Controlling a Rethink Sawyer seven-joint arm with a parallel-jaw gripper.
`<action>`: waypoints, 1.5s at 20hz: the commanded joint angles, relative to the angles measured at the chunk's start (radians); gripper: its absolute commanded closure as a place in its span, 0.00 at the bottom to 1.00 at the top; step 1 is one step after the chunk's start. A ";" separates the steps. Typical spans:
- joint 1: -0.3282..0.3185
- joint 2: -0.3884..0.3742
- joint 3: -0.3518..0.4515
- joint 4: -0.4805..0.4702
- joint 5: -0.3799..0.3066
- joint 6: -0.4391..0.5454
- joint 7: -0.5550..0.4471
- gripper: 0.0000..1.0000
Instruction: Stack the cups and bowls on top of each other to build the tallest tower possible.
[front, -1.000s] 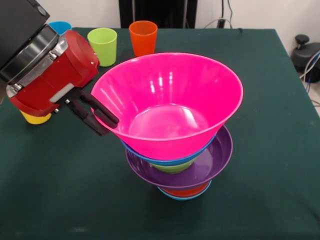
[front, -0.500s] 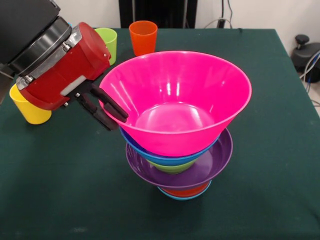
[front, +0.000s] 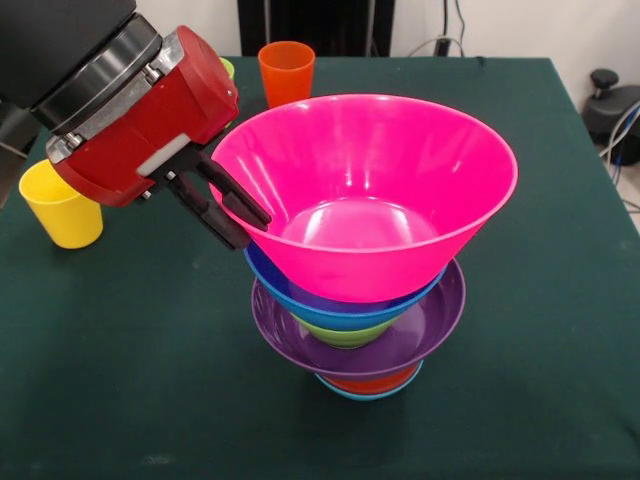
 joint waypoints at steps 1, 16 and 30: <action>0.013 -0.007 -0.079 0.060 0.009 -0.035 -0.148 1.00; 0.019 0.000 -0.090 0.035 0.005 -0.018 -0.159 1.00; 0.024 -0.011 -0.103 0.032 0.004 -0.024 -0.159 0.00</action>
